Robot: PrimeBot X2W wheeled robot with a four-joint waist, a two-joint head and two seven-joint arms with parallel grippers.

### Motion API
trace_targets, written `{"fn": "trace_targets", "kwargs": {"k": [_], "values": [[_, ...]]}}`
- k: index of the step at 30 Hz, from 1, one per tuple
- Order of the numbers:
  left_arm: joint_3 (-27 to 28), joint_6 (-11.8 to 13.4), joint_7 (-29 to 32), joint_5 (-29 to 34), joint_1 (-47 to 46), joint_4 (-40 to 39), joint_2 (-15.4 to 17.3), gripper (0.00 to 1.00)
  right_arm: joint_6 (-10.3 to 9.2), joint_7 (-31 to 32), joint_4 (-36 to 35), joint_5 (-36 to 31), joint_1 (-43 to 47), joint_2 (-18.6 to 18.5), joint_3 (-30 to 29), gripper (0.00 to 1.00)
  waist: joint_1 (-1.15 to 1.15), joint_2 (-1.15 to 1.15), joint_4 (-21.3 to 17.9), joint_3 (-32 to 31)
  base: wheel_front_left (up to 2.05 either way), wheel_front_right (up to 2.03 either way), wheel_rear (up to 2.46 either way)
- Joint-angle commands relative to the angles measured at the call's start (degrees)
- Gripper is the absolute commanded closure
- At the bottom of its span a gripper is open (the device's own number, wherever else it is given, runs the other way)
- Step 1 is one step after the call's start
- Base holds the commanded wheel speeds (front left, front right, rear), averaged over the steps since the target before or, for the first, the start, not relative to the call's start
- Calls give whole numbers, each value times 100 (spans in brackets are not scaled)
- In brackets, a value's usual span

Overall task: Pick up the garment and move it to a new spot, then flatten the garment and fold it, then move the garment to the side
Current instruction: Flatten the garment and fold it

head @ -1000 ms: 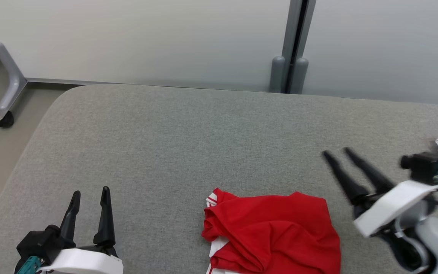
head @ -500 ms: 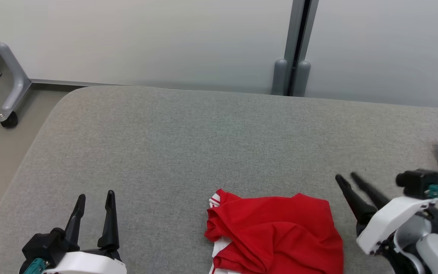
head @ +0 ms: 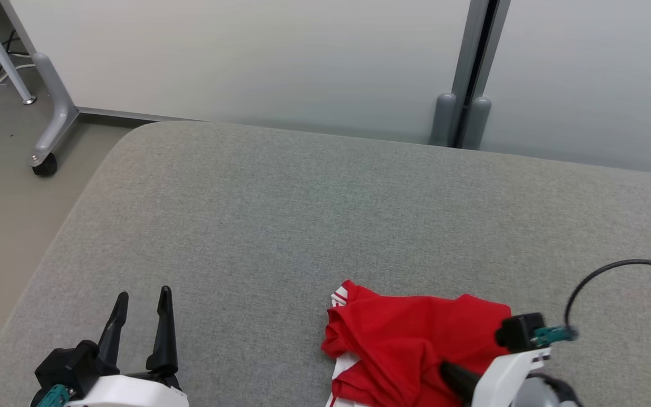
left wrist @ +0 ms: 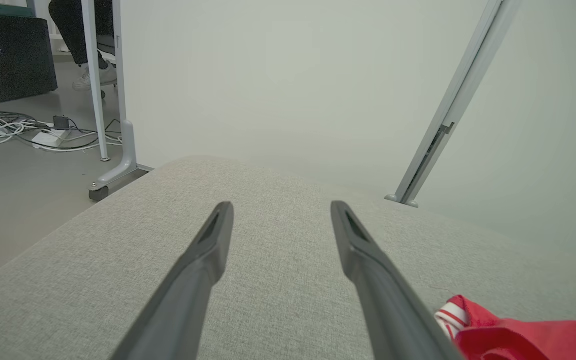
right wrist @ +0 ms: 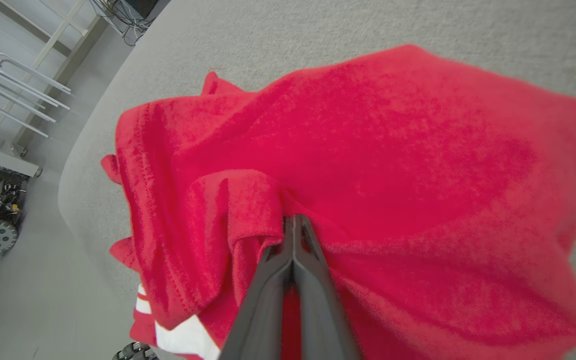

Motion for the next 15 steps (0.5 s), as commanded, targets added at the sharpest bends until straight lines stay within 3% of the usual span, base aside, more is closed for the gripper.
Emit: {"fn": "trace_targets", "kwargs": {"k": [1, 5, 15], "values": [[9, 6, -16, -21, 29, 13, 30, 0, 3, 48, -30, 73, 38, 48, 107, 100, 0, 0, 29, 7, 0, 0, 0], [-7, 1, -18, -46, -5, 43, 10, 0, 3, 255, -319, 436, 97, 187, 780, 100, 0, 0, 117, 50, 0, 0, 0], [-4, 9, -24, -58, -87, 81, -16, 0, 3, 310, -536, 939, -120, 238, 1696, 100, 0, 0, 177, 79, 0, 0, 0]]}}
